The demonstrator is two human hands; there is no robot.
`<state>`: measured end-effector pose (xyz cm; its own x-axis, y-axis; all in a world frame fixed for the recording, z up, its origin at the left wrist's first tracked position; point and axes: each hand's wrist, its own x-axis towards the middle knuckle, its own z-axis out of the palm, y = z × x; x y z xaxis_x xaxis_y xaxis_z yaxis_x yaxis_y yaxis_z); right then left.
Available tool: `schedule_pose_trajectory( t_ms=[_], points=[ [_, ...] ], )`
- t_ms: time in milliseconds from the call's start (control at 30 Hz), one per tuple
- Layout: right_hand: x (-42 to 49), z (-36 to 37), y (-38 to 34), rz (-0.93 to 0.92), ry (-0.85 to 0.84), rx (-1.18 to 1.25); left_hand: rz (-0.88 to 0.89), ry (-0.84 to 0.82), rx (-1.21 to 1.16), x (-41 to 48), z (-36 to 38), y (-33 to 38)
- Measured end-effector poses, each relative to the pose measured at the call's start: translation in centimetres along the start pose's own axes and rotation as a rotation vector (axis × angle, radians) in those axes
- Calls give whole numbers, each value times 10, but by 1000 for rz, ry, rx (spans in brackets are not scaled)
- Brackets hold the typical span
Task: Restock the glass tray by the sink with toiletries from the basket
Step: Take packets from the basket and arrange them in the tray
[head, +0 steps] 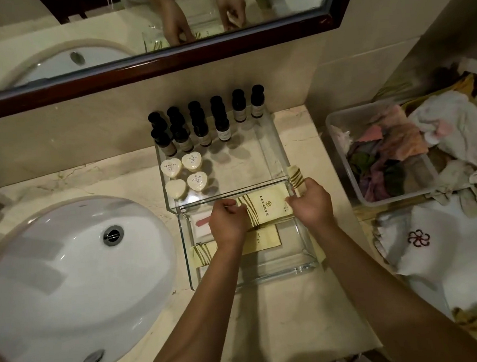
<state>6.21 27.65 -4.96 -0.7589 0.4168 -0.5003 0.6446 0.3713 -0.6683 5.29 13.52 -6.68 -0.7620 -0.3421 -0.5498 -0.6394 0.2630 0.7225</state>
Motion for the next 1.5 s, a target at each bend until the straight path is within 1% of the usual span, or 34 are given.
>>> schedule_pose_trajectory(
  t_ms=[67,167,300,667,900,1033,1100,1133,1200,1267,1300,1367,1500],
  points=[
    [0,1,0,-28,16,-72,51,13,38,0,2,-1],
    [0,2,-1,-30,40,-103,100,28,77,0,3,-1],
    [1,3,1,-24,77,-154,117,38,82,-1,5,-1],
    [3,4,3,-7,99,-215,162,29,104,-2,8,-3],
    [-12,-9,-1,-11,122,-160,210,62,150,-6,2,-4],
    [-29,-12,-6,8,31,40,306,64,118,-24,-13,-4],
    [-39,-11,-7,44,-40,167,353,14,67,-45,-23,-2],
    [-44,-8,-7,75,-71,225,351,-54,27,-58,-28,-2],
    [-56,-4,-10,146,-109,333,296,-249,-23,-83,-38,-7],
    [-65,0,-9,187,-146,479,221,-407,-1,-102,-47,-17],
    [-67,3,-6,210,-168,536,208,-452,15,-109,-51,-22],
    [-78,8,-8,229,-205,580,210,-477,55,-119,-58,-32],
    [-98,10,-1,224,-296,648,226,-477,95,-126,-72,-45]
  ],
)
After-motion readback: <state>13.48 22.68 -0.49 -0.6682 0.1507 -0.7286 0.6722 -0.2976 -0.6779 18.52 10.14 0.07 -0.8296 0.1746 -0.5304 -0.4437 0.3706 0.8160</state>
